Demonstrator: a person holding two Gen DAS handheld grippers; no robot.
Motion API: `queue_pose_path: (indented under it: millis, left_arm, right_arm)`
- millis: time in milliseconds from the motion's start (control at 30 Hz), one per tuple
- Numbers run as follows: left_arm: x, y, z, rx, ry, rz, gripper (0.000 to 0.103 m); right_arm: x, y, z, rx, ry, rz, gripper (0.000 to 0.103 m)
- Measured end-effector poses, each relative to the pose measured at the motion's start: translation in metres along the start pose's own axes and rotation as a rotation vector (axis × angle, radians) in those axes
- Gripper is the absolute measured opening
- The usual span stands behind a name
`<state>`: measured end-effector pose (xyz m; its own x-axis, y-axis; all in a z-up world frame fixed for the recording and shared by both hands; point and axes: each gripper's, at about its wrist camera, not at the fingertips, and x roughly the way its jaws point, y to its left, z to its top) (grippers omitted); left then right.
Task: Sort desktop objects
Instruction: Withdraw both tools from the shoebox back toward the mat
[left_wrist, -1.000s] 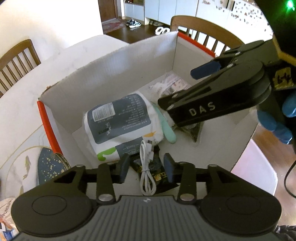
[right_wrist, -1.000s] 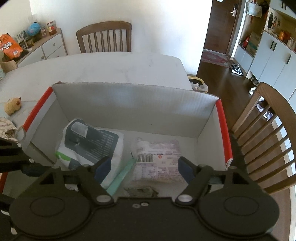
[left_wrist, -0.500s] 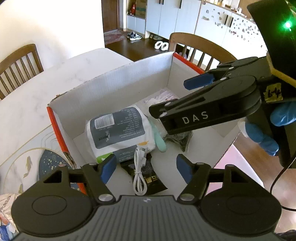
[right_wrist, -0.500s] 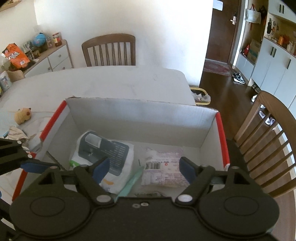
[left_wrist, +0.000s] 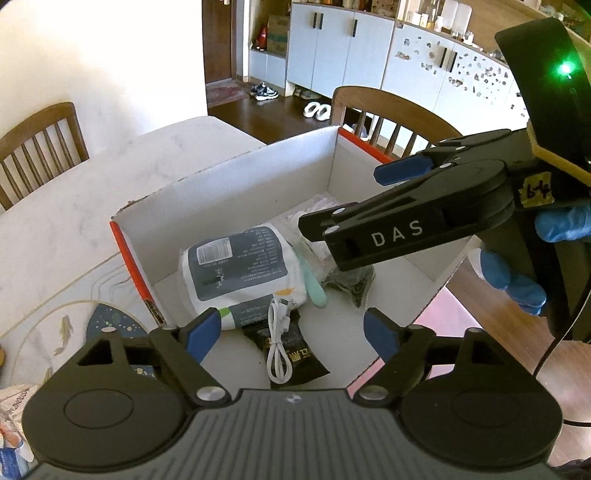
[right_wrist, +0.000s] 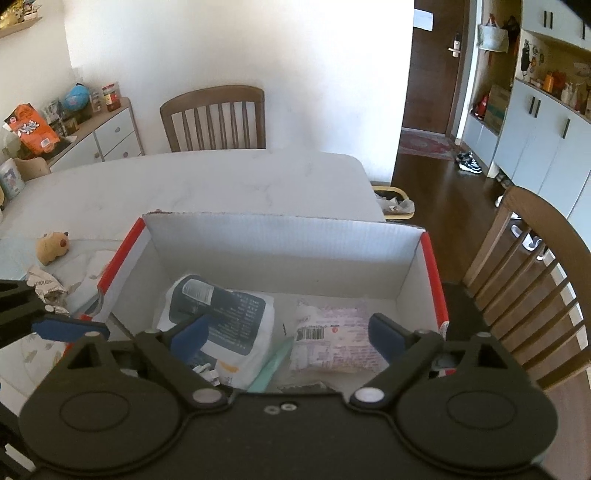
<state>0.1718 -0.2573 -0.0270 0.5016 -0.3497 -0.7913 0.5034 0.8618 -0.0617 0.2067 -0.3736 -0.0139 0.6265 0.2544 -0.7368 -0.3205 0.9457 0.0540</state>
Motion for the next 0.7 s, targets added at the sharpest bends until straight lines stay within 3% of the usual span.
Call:
queue_pose_path:
  millis: [100,167,700]
  left_arm:
    - [-0.005,0.002,-0.002,0.001,-0.018,0.001,0.093]
    - [-0.009,0.003,-0.003,0.003,-0.032,-0.005,0.102]
    - [-0.037,0.018,-0.013,-0.006,-0.112,0.006,0.102]
  right_arm:
    - [-0.002,0.002,-0.002,0.017,-0.008,-0.01,0.099]
    - [-0.003,0.003,-0.003,0.021,-0.01,-0.017,0.102]
    - [-0.015,0.014,-0.007,0.087,-0.02,-0.086,0.103]
